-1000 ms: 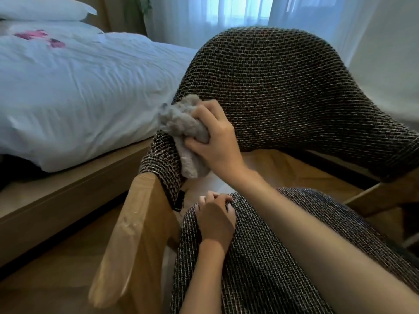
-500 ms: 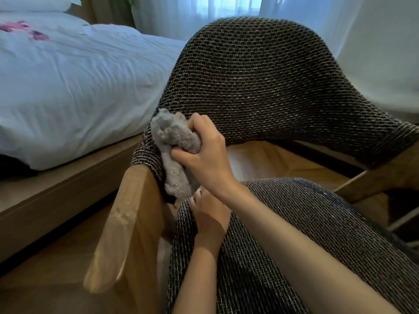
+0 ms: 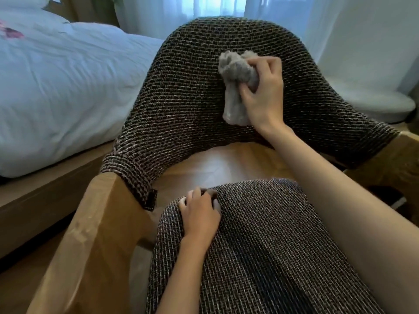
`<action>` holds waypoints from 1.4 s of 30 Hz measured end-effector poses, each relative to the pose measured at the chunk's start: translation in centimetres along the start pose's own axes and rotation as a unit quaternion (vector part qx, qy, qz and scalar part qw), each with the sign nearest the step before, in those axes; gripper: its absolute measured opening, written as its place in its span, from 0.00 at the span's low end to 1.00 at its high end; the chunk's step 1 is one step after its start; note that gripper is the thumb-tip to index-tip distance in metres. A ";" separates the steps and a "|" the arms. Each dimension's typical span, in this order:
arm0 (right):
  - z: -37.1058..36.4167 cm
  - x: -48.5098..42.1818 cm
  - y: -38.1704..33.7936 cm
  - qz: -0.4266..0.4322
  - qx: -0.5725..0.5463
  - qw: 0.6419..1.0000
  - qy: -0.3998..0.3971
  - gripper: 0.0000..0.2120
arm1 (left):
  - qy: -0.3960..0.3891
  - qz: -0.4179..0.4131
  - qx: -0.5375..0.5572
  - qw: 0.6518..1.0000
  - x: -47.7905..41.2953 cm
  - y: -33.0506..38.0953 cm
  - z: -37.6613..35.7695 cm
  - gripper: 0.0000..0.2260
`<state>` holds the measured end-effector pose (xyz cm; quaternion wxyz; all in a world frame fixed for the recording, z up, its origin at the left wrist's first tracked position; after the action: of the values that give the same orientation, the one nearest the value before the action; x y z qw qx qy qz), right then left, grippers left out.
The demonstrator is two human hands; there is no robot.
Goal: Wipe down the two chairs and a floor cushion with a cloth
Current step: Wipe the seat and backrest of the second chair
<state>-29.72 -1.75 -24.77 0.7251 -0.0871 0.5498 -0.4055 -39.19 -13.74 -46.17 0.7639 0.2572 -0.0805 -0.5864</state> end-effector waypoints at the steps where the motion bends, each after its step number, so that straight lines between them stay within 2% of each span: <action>1: -0.8 -0.2 0.1 0.006 0.009 1.000 -0.007 0.16 | 0.005 -0.002 0.002 1.000 -0.1 -0.1 0.0 0.13; 6: -3.2 3.7 3.7 0.014 0.045 0.997 -0.054 0.18 | 0.021 -0.005 0.003 1.000 -0.1 -0.2 -0.3 0.13; 11: -2.3 7.1 7.7 -0.008 0.126 0.968 -0.217 0.16 | -0.001 -0.030 0.017 0.999 -0.2 0.7 -0.9 0.14; 12: -1.5 6.8 7.6 -0.005 0.132 0.965 -0.227 0.16 | -0.012 -0.043 0.022 0.999 -0.1 1.0 -1.1 0.15; 13: -0.4 6.0 7.0 0.008 0.128 0.970 -0.207 0.16 | -0.022 -0.055 0.025 0.998 -0.1 1.4 -1.4 0.16; 16: 3.2 1.2 3.6 0.067 0.104 0.990 -0.059 0.15 | -0.037 -0.076 0.023 0.996 -0.3 2.0 -1.8 0.17; 18: 3.9 -2.1 2.1 0.085 0.116 0.989 -0.018 0.16 | -0.040 -0.081 0.023 0.996 -0.4 2.1 -1.9 0.16; 22: 1.8 -4.8 3.0 0.075 0.172 0.981 -0.043 0.19 | -0.045 -0.088 0.034 0.995 -0.4 2.0 -2.1 0.17; 26: 0.2 -0.8 6.1 0.056 0.147 0.987 -0.033 0.20 | -0.051 -0.091 0.036 0.994 -0.6 2.0 -2.4 0.18; 28: -0.2 2.6 8.3 0.044 0.163 0.981 -0.093 0.23 | -0.050 -0.095 0.037 0.994 -0.6 2.1 -2.4 0.18; 31: 0.3 7.8 11.3 0.041 0.187 0.952 -0.238 0.24 | -0.050 -0.099 0.036 0.993 -0.4 2.1 -2.4 0.18; 32: 1.3 8.6 11.8 0.033 0.185 0.952 -0.243 0.24 | -0.051 -0.101 0.035 0.993 -0.3 2.2 -2.4 0.18; 34: 4.3 7.7 11.4 0.012 0.168 0.974 -0.154 0.22 | -0.048 -0.103 0.033 0.993 -0.4 2.3 -2.4 0.18; 37: 7.6 2.5 8.8 0.067 0.183 0.980 -0.029 0.21 | -0.050 -0.103 0.026 0.993 -0.6 2.4 -2.6 0.18; 39: 8.1 -1.0 7.7 0.089 0.203 0.975 -0.012 0.20 | -0.051 -0.104 0.024 0.993 -0.6 2.4 -2.7 0.18; 42: 6.6 -1.8 8.5 0.065 0.249 0.965 -0.051 0.20 | -0.049 -0.103 0.027 0.993 -0.4 2.3 -2.7 0.18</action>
<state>-19.92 2.97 -25.84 0.7761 0.1112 0.3982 -0.4762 -36.15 -12.11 -47.29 0.6870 0.2555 -0.1066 -0.6718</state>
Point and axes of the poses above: each hand's wrist, its own x-axis away from the middle knuckle, its own z-axis out of the back of the hand, y = z × x, the point moved 6 cm from there along -x, towards the middle knuckle, and after that the axes turned 7 degrees about -z, right-handed, at the moved point
